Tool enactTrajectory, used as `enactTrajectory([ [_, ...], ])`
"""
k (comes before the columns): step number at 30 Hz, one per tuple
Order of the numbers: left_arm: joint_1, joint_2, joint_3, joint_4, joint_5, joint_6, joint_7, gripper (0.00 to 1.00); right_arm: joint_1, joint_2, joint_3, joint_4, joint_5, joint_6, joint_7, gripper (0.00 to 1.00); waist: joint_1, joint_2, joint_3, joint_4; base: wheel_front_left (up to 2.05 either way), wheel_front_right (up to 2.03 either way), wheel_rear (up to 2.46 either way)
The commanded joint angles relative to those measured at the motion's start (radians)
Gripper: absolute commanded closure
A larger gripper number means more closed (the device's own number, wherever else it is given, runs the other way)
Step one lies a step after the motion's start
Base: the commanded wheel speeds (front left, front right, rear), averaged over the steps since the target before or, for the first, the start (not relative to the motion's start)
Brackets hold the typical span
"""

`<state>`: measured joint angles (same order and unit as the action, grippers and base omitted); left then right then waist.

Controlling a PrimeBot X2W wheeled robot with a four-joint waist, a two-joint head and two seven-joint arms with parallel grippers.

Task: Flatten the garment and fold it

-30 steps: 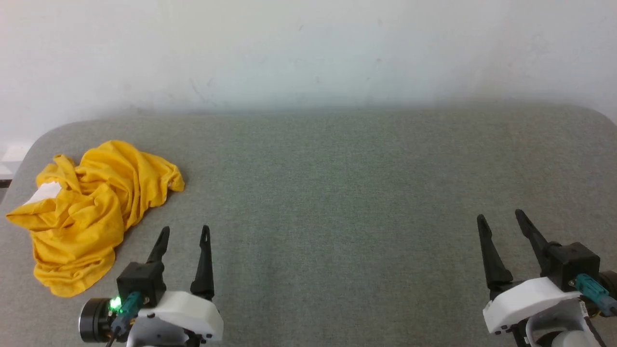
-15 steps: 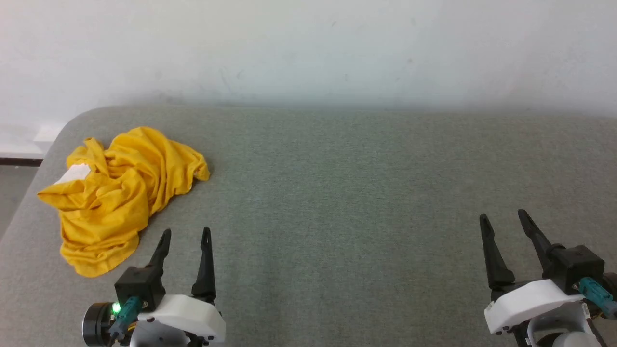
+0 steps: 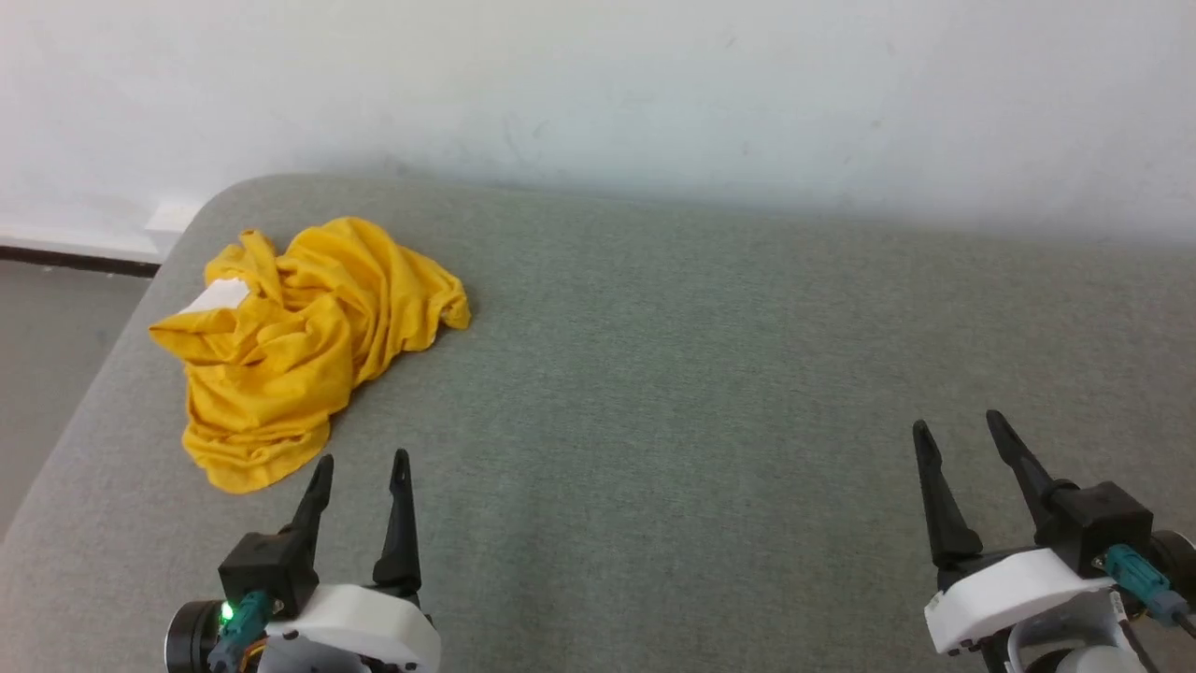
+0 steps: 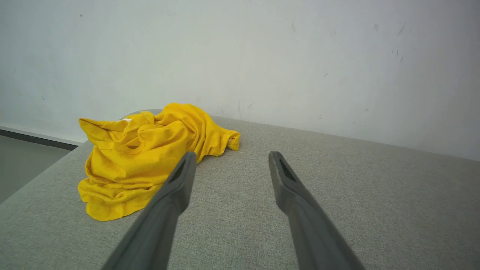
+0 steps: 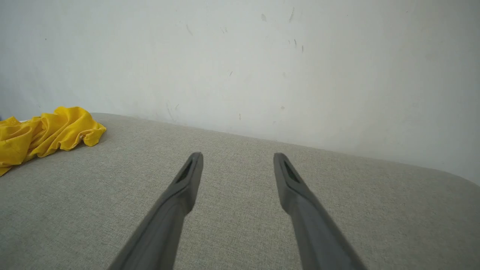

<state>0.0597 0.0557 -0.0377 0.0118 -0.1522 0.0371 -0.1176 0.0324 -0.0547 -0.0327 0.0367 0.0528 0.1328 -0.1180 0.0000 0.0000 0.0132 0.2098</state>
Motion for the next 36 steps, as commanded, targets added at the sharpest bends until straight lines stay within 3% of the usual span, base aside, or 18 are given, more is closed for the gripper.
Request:
enactTrajectory([
  [1,0.014,-0.003,-0.004,0.001,-0.011,0.006,-0.012,0.00,0.011,0.002,0.000,0.004,0.003,-0.001,-0.012,0.00,0.0000,0.0000,-0.002,0.024,0.00,0.00,0.00],
  [20,0.048,-0.003,-0.010,0.002,-0.065,0.009,-0.052,0.00,0.022,0.003,0.048,0.032,0.005,-0.001,-0.052,0.00,0.0000,0.0000,-0.014,0.184,0.00,0.00,0.00],
  [36,0.068,-0.004,-0.022,0.007,-0.119,0.023,-0.085,0.00,0.021,0.003,0.072,0.057,0.007,-0.002,-0.085,0.00,0.0000,0.0000,-0.008,0.272,0.00,0.00,0.00],
])
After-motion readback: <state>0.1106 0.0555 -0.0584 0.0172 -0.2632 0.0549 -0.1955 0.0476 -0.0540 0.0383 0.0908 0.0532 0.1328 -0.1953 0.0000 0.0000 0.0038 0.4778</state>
